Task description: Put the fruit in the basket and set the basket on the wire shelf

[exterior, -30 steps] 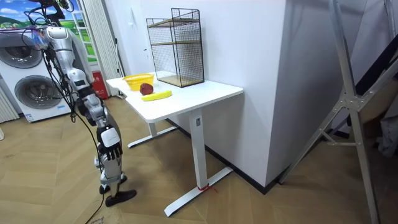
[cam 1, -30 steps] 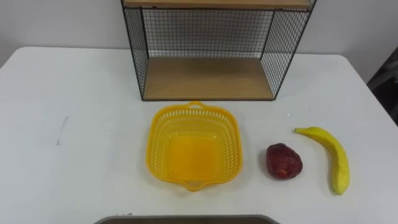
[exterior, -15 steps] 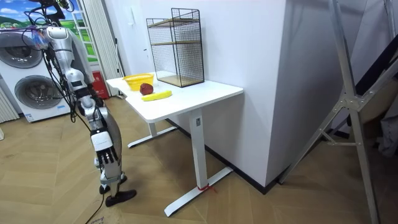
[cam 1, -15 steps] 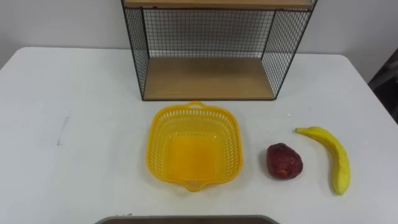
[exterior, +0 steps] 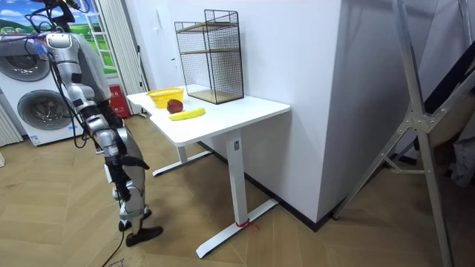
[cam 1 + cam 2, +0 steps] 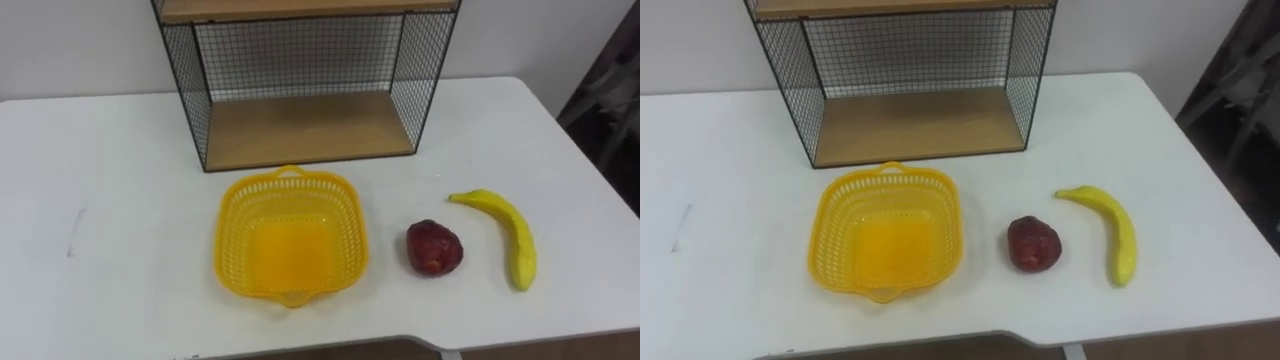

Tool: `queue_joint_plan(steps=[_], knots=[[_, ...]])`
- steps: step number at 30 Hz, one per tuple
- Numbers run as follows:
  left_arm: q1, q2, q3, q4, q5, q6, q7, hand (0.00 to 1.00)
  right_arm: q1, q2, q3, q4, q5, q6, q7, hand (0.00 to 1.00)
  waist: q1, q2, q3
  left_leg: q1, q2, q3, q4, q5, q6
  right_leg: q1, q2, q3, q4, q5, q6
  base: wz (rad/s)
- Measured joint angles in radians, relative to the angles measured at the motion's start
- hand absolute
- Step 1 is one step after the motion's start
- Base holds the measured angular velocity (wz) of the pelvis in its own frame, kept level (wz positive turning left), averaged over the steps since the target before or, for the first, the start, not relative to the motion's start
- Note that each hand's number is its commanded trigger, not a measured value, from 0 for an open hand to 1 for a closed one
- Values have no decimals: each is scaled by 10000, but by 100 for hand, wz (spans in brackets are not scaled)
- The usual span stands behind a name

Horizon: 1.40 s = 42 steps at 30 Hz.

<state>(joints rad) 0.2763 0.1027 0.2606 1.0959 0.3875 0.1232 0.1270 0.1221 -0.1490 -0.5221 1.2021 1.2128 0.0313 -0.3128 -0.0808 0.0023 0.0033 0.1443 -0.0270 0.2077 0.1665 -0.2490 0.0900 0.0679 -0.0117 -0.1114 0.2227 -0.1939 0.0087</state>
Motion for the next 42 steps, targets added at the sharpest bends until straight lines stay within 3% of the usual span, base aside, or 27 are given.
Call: queue_joint_plan(steps=[4,9,12,17,20,24,30,33,36,42], knots=[[179,191,129,-268,-16,-232,232,0,-31,-54,-963,-800,374,-433,-1047,0,-109,-115,-49,27,-7,36,-2,3,4,-45,-9,20,171,0,2,-3],[241,309,137,-494,-8,-380,449,0,-88,-168,-1620,-2499,336,-703,-2467,0,-275,-203,-65,21,-8,107,-82,2,6,-115,7,149,225,0,2,-5],[201,315,131,-546,-3,-393,450,0,-149,-208,-1703,-3671,-133,-1096,-3680,0,-310,-317,-90,-182,-6,111,6,2,7,-304,5,180,207,1,1,-1],[205,360,81,-604,-2,-434,456,0,-327,-413,-1817,-5901,-2451,-1426,-5714,0,-309,-419,-111,-409,-21,74,26,11,19,-508,1,187,295,8,12,1],[193,454,75,-658,14,-463,463,0,-350,-460,-1649,-7639,-4895,-1510,-6476,0,-288,-449,-90,-479,-14,72,22,14,17,-591,11,186,294,9,10,0],[156,483,-585,-650,-23,-530,589,0,-290,-550,-588,-9977,-7521,-1735,-6957,0,-106,-414,-61,-587,2,159,-4,14,15,-722,51,283,287,23,-6,-7],[-118,553,-1486,-437,-35,-819,601,0,-249,-554,1397,-11650,-9809,-1839,-6287,0,304,-309,-38,-602,117,326,-18,13,0,-668,146,290,-46,202,-38,-6],[-106,547,-1687,-150,-33,-868,598,0,-258,-578,1993,-11798,-9939,-1859,-5452,0,412,-304,-14,-519,120,324,-54,9,-7,-595,152,291,-193,204,-37,0],[-107,492,-1691,-152,-31,-883,592,0,-243,-579,2480,-11797,-9845,-1857,-4461,0,517,-256,63,-459,121,290,-53,8,-8,-484,144,308,-201,205,-37,0],[-103,549,-2108,-162,-20,-1003,576,0,-236,-892,4199,-11863,-9935,-1834,-2356,0,633,-171,29,-468,133,254,-18,10,-12,-432,139,272,-203,210,-45,2]])
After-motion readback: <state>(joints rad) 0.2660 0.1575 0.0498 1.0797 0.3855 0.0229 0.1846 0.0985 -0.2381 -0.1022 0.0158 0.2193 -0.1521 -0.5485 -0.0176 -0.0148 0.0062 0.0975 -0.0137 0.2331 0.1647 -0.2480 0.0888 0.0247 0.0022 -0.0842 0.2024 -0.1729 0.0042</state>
